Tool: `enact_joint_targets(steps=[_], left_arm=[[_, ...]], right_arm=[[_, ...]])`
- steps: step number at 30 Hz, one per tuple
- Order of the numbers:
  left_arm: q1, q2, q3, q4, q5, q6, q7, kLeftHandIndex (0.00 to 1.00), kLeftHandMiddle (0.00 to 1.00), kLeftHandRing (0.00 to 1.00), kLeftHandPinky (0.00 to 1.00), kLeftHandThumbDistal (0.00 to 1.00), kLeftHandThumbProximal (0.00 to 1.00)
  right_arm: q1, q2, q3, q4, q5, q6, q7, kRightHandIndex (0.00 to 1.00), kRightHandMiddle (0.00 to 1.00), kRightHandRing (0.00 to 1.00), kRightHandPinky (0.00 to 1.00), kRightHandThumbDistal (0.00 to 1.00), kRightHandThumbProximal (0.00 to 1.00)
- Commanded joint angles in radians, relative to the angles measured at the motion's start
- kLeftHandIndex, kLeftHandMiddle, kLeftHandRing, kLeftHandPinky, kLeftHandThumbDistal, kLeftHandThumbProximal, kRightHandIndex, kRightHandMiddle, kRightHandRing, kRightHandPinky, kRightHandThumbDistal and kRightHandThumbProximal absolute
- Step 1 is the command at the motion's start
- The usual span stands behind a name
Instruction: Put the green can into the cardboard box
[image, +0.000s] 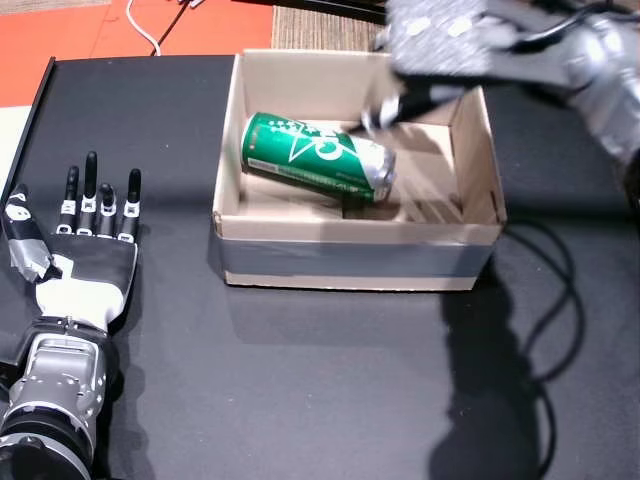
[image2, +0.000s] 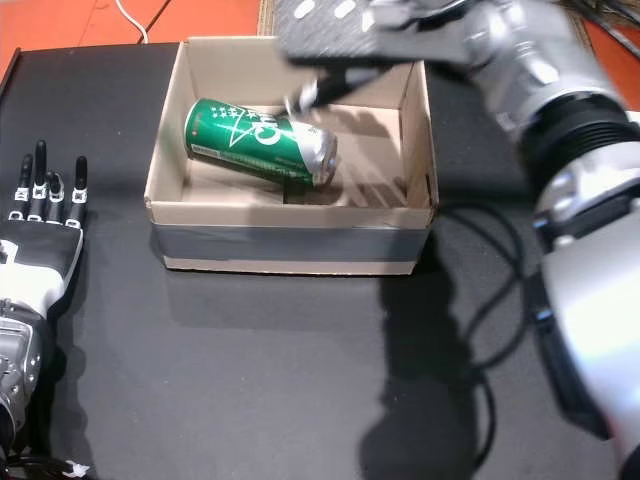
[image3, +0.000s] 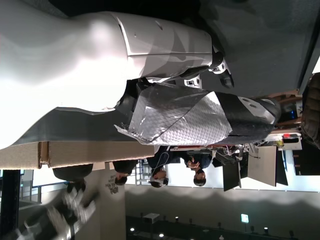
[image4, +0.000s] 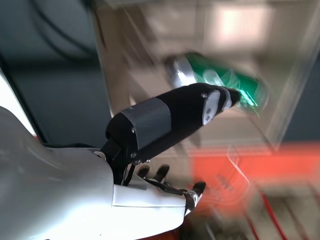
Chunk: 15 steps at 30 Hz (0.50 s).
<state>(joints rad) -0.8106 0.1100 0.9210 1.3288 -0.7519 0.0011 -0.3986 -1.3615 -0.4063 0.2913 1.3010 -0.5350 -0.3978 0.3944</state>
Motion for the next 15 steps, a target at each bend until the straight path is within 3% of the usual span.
enact_joint_targets(steps=[1, 4, 6, 8, 10, 12, 15], left_arm=[[0.041, 0.008, 0.002, 0.020, 0.006, 0.004, 0.021, 0.51, 0.24, 0.55, 0.87, 0.66, 0.89], [0.039, 0.012, 0.015, 0.021, -0.006, 0.013, 0.049, 0.50, 0.26, 0.53, 0.84, 0.64, 0.83], [0.040, 0.015, 0.019, 0.021, -0.008, 0.018, 0.058, 0.49, 0.25, 0.51, 0.82, 0.62, 0.82], [0.042, 0.018, 0.021, 0.022, -0.008, 0.023, 0.059, 0.46, 0.22, 0.49, 0.79, 0.63, 0.81], [0.042, 0.020, 0.023, 0.022, -0.010, 0.026, 0.057, 0.47, 0.23, 0.50, 0.79, 0.60, 0.83], [0.043, 0.022, 0.023, 0.021, -0.008, 0.025, 0.056, 0.48, 0.24, 0.50, 0.79, 0.61, 0.82], [0.046, 0.025, 0.025, 0.020, -0.009, 0.032, 0.045, 0.48, 0.24, 0.50, 0.77, 0.64, 0.80]], right_arm=[[0.052, -0.072, -0.033, -0.064, 0.039, -0.084, -0.043, 0.77, 0.89, 0.95, 0.94, 0.83, 0.30], [0.175, -0.156, -0.076, -0.210, 0.079, -0.213, -0.121, 0.71, 0.81, 0.90, 0.91, 0.78, 0.19], [0.293, -0.192, -0.124, -0.363, 0.115, -0.239, -0.175, 0.68, 0.80, 0.88, 0.90, 0.84, 0.15], [0.453, -0.213, -0.179, -0.580, 0.107, -0.217, -0.275, 0.66, 0.79, 0.88, 0.89, 0.83, 0.18], [0.590, -0.210, -0.230, -0.755, 0.095, -0.186, -0.353, 0.66, 0.79, 0.87, 0.90, 0.83, 0.17], [0.727, -0.176, -0.285, -0.909, 0.119, -0.151, -0.406, 0.67, 0.79, 0.87, 0.90, 0.88, 0.09], [0.910, -0.117, -0.339, -1.063, 0.201, -0.158, -0.439, 0.69, 0.84, 0.91, 0.93, 0.79, 0.10]])
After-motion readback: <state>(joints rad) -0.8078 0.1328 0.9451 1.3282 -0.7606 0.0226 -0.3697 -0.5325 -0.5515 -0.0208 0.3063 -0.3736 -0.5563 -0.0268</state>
